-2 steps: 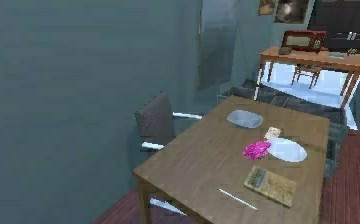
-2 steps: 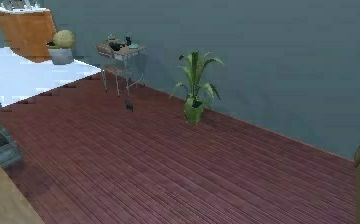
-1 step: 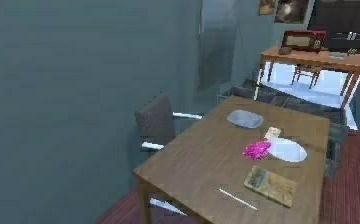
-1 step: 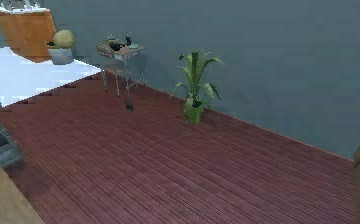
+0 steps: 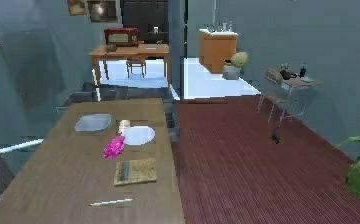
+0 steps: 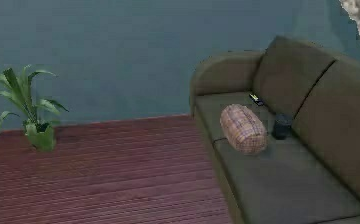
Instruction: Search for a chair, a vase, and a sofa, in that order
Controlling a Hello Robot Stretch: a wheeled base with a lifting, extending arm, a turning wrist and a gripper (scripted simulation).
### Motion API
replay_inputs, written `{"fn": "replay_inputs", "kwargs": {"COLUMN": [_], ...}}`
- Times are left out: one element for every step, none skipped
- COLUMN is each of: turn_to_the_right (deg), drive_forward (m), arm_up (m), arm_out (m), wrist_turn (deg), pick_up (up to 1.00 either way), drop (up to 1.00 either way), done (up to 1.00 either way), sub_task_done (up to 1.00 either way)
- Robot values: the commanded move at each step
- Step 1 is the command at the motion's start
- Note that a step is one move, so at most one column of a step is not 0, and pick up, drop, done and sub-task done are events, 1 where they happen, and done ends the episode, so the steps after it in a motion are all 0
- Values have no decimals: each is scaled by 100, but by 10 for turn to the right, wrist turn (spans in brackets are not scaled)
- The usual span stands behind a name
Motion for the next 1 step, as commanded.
{"fn": "replay_inputs", "kwargs": {"turn_to_the_right": [450], "drive_forward": [0], "arm_up": [0], "arm_out": [0], "wrist_turn": [0], "pick_up": [0], "drop": [0], "done": [0], "sub_task_done": [0]}}
